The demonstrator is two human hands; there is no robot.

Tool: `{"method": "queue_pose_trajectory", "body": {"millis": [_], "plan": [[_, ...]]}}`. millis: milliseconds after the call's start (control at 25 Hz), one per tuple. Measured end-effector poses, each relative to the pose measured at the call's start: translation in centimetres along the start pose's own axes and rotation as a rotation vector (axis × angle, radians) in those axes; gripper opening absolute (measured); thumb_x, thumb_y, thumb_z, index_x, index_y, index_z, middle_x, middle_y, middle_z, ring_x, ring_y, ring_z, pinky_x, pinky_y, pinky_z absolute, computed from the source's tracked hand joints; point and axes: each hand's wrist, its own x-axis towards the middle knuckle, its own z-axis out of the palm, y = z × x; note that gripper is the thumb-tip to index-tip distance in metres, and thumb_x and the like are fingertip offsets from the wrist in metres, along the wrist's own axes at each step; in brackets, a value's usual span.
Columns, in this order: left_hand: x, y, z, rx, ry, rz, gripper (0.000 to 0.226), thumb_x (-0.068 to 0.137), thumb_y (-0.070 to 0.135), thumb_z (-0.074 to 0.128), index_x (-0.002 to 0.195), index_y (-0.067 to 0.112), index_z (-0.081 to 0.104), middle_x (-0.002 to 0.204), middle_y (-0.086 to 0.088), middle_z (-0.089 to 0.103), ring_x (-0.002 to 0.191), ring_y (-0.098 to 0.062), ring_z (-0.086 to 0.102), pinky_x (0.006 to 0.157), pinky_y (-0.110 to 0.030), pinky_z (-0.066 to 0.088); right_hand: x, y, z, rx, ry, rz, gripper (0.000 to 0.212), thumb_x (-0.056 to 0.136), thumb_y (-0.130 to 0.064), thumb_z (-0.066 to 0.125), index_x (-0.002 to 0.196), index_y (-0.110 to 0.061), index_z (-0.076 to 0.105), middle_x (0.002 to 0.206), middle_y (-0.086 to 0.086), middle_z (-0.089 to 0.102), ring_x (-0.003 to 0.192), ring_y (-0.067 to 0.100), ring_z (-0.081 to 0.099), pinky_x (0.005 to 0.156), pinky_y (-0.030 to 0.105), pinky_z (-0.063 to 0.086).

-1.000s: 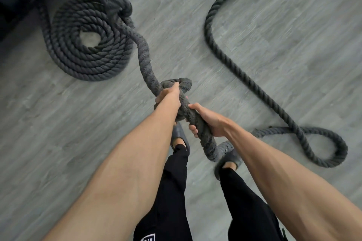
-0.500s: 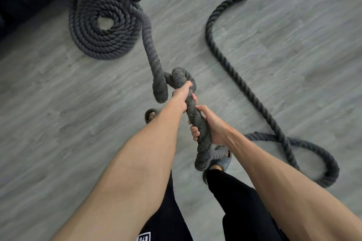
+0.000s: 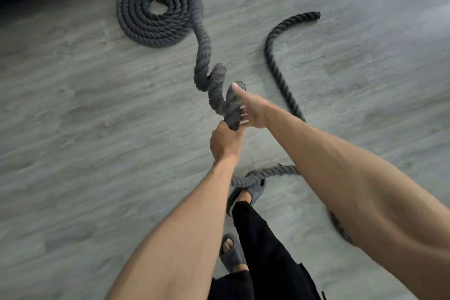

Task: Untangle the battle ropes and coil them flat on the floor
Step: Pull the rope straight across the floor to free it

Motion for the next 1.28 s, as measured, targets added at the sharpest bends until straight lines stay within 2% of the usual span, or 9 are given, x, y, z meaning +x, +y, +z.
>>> {"method": "queue_pose_trajectory", "body": {"millis": [240, 360, 520, 680, 760, 920, 1000, 1120, 1280], "plan": [[-8.7, -6.6, -1.4, 0.106, 0.064, 0.180, 0.035, 0.093, 0.040, 0.058, 0.103, 0.008, 0.050, 0.091, -0.011, 0.064, 0.081, -0.031, 0.062, 0.065, -0.037, 0.048, -1.9, 7.3, 6.2, -0.178, 0.323, -0.110, 0.032, 0.086, -0.029, 0.058, 0.103, -0.002, 0.058, 0.102, 0.021, 0.072, 0.088, 0.034, 0.072, 0.085, 0.047, 0.060], [-11.8, -8.3, -1.5, -0.257, -0.227, 0.149, 0.048, 0.084, 0.046, 0.068, 0.111, 0.013, 0.045, 0.096, -0.012, 0.067, 0.085, -0.029, 0.067, 0.071, -0.038, 0.054, -5.6, 10.1, 4.9, -0.019, 0.371, -0.119, 0.036, 0.088, -0.037, 0.060, 0.097, -0.002, 0.060, 0.070, 0.014, 0.067, 0.053, 0.026, 0.063, 0.057, 0.034, 0.058], [-12.9, -8.1, -2.2, -0.628, -0.716, -0.125, 0.063, 0.091, 0.065, 0.047, 0.134, 0.019, 0.052, 0.127, -0.016, 0.062, 0.116, -0.026, 0.060, 0.105, -0.039, 0.042, -8.5, 12.4, 0.2, 0.435, -0.102, -0.042, 0.031, 0.092, -0.038, 0.058, 0.083, -0.010, 0.051, 0.053, -0.001, 0.046, 0.042, 0.011, 0.043, 0.042, 0.023, 0.042], [-15.4, -8.2, -1.3, -0.639, -1.286, -0.148, 0.085, 0.089, 0.075, 0.038, 0.113, -0.003, 0.061, 0.099, -0.023, 0.068, 0.085, -0.033, 0.069, 0.074, -0.036, 0.054, -9.0, 13.7, -4.5, 0.683, -0.274, 0.049, 0.035, 0.094, -0.039, 0.057, 0.091, -0.005, 0.052, 0.054, -0.003, 0.046, 0.041, 0.008, 0.046, 0.039, 0.020, 0.041], [-16.9, -6.9, 0.2, -0.749, -1.193, -0.196, 0.066, 0.090, 0.069, 0.047, 0.093, 0.004, 0.058, 0.072, -0.011, 0.057, 0.054, -0.023, 0.054, 0.056, -0.032, 0.047, -8.4, 13.6, -5.3, 0.467, -0.089, 0.006, 0.041, 0.096, -0.041, 0.056, 0.098, 0.000, 0.054, 0.063, 0.006, 0.055, 0.049, 0.018, 0.057, 0.048, 0.028, 0.053], [-17.7, -4.5, 6.1, -0.784, -0.485, -0.323, 0.057, 0.096, 0.056, 0.049, 0.084, 0.002, 0.060, 0.055, -0.011, 0.056, 0.038, -0.019, 0.046, 0.043, -0.026, 0.040, -9.0, 15.1, -4.6, -0.396, 0.263, -0.068, 0.035, 0.095, -0.033, 0.063, 0.102, 0.001, 0.061, 0.084, 0.014, 0.068, 0.078, 0.027, 0.066, 0.074, 0.036, 0.057], [-18.8, -4.0, 8.2, -0.523, -0.262, -0.289, 0.047, 0.102, 0.041, 0.043, 0.082, 0.001, 0.060, 0.065, -0.010, 0.064, 0.048, -0.023, 0.057, 0.047, -0.030, 0.048, -9.1, 15.9, -4.0, -0.650, 0.246, -0.054, 0.032, 0.096, -0.029, 0.063, 0.082, -0.001, 0.058, 0.064, 0.011, 0.061, 0.064, 0.021, 0.058, 0.059, 0.028, 0.049], [-20.7, -3.9, 10.2, -0.124, -0.137, -0.168, 0.035, 0.104, 0.032, 0.034, 0.104, 0.003, 0.054, 0.097, -0.010, 0.066, 0.082, -0.031, 0.064, 0.065, -0.035, 0.047, -7.5, 16.6, -4.0, -0.658, 0.264, -0.002, 0.019, 0.098, -0.018, 0.054, 0.104, 0.000, 0.054, 0.081, 0.013, 0.057, 0.079, 0.026, 0.061, 0.068, 0.035, 0.057], [-21.0, -5.5, 11.0, -0.566, -0.254, -0.288, 0.054, 0.105, 0.045, 0.024, 0.135, 0.002, 0.039, 0.123, -0.014, 0.060, 0.106, -0.028, 0.060, 0.086, -0.033, 0.047, -6.6, 19.5, -5.8, -0.633, 0.313, -0.060, 0.030, 0.094, -0.023, 0.049, 0.108, 0.002, 0.058, 0.092, 0.014, 0.065, 0.084, 0.028, 0.065, 0.071, 0.035, 0.056]]}}
